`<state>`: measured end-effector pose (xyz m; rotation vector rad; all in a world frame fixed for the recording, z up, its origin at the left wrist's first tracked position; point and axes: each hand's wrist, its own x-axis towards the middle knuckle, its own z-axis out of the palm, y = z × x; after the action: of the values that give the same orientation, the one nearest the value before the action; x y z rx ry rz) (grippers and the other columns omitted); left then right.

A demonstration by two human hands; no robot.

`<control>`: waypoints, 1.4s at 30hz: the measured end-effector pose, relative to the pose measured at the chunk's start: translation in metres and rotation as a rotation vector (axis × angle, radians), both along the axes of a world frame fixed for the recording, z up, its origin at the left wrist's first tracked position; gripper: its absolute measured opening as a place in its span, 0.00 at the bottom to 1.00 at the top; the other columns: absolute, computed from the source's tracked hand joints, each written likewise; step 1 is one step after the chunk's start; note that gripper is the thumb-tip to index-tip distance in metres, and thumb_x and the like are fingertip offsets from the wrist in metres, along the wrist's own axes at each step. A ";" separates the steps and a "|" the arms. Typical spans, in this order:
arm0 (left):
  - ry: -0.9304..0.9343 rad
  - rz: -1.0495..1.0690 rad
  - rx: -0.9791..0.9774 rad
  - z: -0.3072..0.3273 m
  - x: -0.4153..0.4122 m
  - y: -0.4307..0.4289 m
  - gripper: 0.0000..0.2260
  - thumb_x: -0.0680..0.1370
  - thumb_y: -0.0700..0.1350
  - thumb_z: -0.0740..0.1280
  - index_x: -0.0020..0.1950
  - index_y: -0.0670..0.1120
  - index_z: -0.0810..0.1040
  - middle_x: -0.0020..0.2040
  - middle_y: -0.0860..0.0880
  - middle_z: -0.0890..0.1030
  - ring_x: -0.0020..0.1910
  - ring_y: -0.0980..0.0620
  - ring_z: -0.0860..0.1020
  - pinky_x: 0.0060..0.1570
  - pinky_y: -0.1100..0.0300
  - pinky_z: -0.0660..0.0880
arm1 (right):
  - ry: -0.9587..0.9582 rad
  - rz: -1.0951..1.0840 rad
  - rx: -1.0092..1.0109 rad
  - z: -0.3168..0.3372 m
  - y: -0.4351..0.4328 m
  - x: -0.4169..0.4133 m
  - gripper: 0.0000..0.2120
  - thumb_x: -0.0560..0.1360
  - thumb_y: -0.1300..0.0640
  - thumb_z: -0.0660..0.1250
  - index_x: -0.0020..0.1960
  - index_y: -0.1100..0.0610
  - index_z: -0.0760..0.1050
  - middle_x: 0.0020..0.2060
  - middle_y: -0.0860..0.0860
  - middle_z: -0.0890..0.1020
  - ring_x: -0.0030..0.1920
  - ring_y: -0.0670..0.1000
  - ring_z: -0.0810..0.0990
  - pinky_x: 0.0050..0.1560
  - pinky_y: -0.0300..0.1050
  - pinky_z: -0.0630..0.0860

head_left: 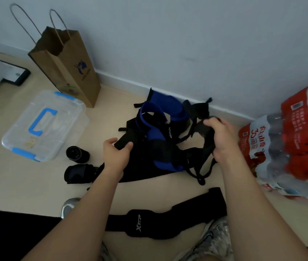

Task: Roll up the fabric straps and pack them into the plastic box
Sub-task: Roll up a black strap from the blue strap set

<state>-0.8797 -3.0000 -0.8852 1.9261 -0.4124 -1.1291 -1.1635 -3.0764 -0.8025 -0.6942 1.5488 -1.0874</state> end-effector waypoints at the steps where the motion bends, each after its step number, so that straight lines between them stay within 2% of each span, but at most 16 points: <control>1: 0.015 0.040 -0.003 0.004 -0.001 -0.001 0.25 0.79 0.46 0.78 0.72 0.47 0.72 0.59 0.46 0.81 0.53 0.46 0.83 0.50 0.52 0.83 | 0.103 -0.050 0.061 -0.012 0.009 -0.005 0.07 0.76 0.61 0.72 0.49 0.65 0.83 0.49 0.64 0.87 0.49 0.62 0.87 0.51 0.57 0.84; 5: -0.049 0.093 -0.064 0.018 0.001 0.000 0.07 0.82 0.43 0.73 0.59 0.48 0.79 0.52 0.46 0.85 0.51 0.43 0.85 0.51 0.49 0.85 | 0.551 -0.161 0.273 -0.053 0.047 -0.023 0.06 0.76 0.56 0.73 0.48 0.58 0.79 0.43 0.55 0.84 0.48 0.60 0.85 0.45 0.51 0.80; 9: -0.196 -0.066 -0.111 0.021 0.004 0.010 0.11 0.84 0.42 0.70 0.66 0.49 0.79 0.55 0.49 0.83 0.50 0.48 0.84 0.48 0.53 0.83 | 0.622 -0.075 0.286 -0.070 0.070 -0.030 0.17 0.78 0.63 0.73 0.65 0.57 0.76 0.53 0.53 0.80 0.51 0.54 0.79 0.54 0.47 0.77; 14: -0.360 -0.162 -0.136 0.015 -0.002 0.017 0.13 0.83 0.37 0.67 0.61 0.55 0.79 0.50 0.63 0.79 0.48 0.62 0.79 0.47 0.65 0.74 | 0.667 0.095 0.229 -0.073 0.070 -0.028 0.21 0.78 0.70 0.64 0.67 0.56 0.81 0.61 0.56 0.85 0.58 0.56 0.83 0.60 0.46 0.78; 16: -0.345 -0.138 -0.138 0.013 -0.004 0.019 0.15 0.81 0.35 0.66 0.60 0.53 0.79 0.51 0.60 0.80 0.50 0.58 0.81 0.45 0.66 0.73 | 0.674 0.095 0.199 -0.072 0.067 -0.025 0.23 0.78 0.72 0.61 0.68 0.58 0.82 0.60 0.55 0.86 0.62 0.57 0.83 0.65 0.47 0.78; 18: -0.319 -0.167 -0.167 0.011 -0.004 0.017 0.15 0.82 0.35 0.67 0.64 0.52 0.79 0.55 0.55 0.82 0.56 0.51 0.82 0.52 0.61 0.79 | 0.657 0.074 0.144 -0.068 0.060 -0.019 0.22 0.78 0.72 0.61 0.66 0.58 0.83 0.58 0.54 0.87 0.62 0.56 0.84 0.68 0.48 0.78; 20: -0.297 -0.320 -0.203 0.008 -0.007 0.012 0.20 0.83 0.39 0.68 0.73 0.54 0.74 0.67 0.51 0.80 0.66 0.50 0.80 0.68 0.52 0.79 | 0.611 0.051 0.087 -0.064 0.047 -0.009 0.18 0.80 0.69 0.65 0.65 0.57 0.84 0.56 0.51 0.86 0.62 0.54 0.84 0.66 0.44 0.76; 23: -0.430 -0.695 -0.348 0.006 -0.019 0.008 0.40 0.80 0.36 0.70 0.85 0.62 0.58 0.88 0.49 0.50 0.85 0.53 0.55 0.80 0.68 0.57 | 0.849 0.148 -0.052 -0.059 0.024 0.008 0.17 0.80 0.63 0.72 0.67 0.55 0.82 0.62 0.53 0.83 0.65 0.55 0.80 0.68 0.48 0.75; 25: -0.698 -0.914 -0.407 0.000 -0.028 0.008 0.41 0.77 0.42 0.74 0.85 0.62 0.59 0.87 0.47 0.44 0.86 0.44 0.51 0.84 0.58 0.54 | 1.111 0.308 -0.157 -0.059 0.011 0.021 0.19 0.79 0.64 0.72 0.69 0.54 0.80 0.64 0.54 0.81 0.66 0.57 0.78 0.71 0.55 0.74; 27: -0.897 -1.111 -0.301 -0.011 -0.036 0.013 0.39 0.78 0.51 0.75 0.84 0.62 0.59 0.86 0.45 0.48 0.80 0.32 0.58 0.82 0.38 0.61 | 1.179 0.536 -0.220 -0.065 -0.001 0.033 0.20 0.80 0.65 0.69 0.71 0.56 0.79 0.66 0.55 0.81 0.68 0.58 0.78 0.71 0.58 0.74; 28: -0.909 -1.207 -0.216 -0.016 -0.038 0.014 0.41 0.79 0.53 0.74 0.85 0.64 0.54 0.85 0.45 0.48 0.77 0.30 0.60 0.79 0.34 0.64 | 1.174 0.645 -0.219 -0.069 -0.007 0.038 0.20 0.81 0.66 0.67 0.72 0.57 0.78 0.68 0.56 0.81 0.69 0.59 0.78 0.71 0.60 0.74; 31: -0.863 -1.405 -0.029 -0.033 -0.038 0.016 0.45 0.81 0.52 0.71 0.84 0.69 0.40 0.85 0.49 0.42 0.79 0.26 0.55 0.77 0.30 0.65 | 1.203 0.884 -0.153 -0.081 -0.024 0.051 0.23 0.83 0.65 0.66 0.77 0.58 0.73 0.74 0.58 0.75 0.75 0.60 0.73 0.73 0.61 0.73; 34: -0.830 -1.441 -0.005 -0.038 -0.039 0.012 0.45 0.82 0.51 0.70 0.85 0.67 0.40 0.86 0.50 0.39 0.82 0.27 0.49 0.78 0.30 0.62 | 1.287 0.956 -0.122 -0.094 -0.037 0.054 0.35 0.82 0.64 0.68 0.85 0.52 0.60 0.84 0.58 0.60 0.82 0.63 0.61 0.77 0.65 0.68; 37: -0.772 -1.446 -0.007 -0.042 -0.041 0.005 0.43 0.82 0.49 0.70 0.87 0.64 0.45 0.86 0.49 0.40 0.84 0.29 0.48 0.81 0.30 0.58 | 1.359 0.976 -0.032 -0.105 -0.045 0.053 0.46 0.80 0.62 0.71 0.88 0.45 0.48 0.87 0.56 0.46 0.74 0.68 0.70 0.70 0.65 0.75; 40: -0.754 -1.437 -0.010 -0.043 -0.043 0.002 0.42 0.82 0.48 0.70 0.87 0.63 0.47 0.86 0.49 0.41 0.84 0.29 0.48 0.81 0.32 0.58 | 1.456 0.955 0.016 -0.108 -0.052 0.057 0.53 0.78 0.59 0.75 0.88 0.44 0.42 0.83 0.60 0.53 0.59 0.67 0.79 0.59 0.61 0.79; 42: -0.734 -1.437 0.005 -0.044 -0.046 0.001 0.41 0.82 0.48 0.70 0.87 0.63 0.47 0.86 0.49 0.41 0.84 0.29 0.46 0.81 0.30 0.57 | 1.505 0.931 0.067 -0.107 -0.060 0.061 0.54 0.76 0.59 0.77 0.87 0.42 0.43 0.78 0.62 0.58 0.60 0.67 0.78 0.62 0.61 0.77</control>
<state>-0.9253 -2.9994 -0.9297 1.8721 -2.4279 -1.0771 -1.1029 -3.1366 -0.9094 -2.1623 1.9381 0.4098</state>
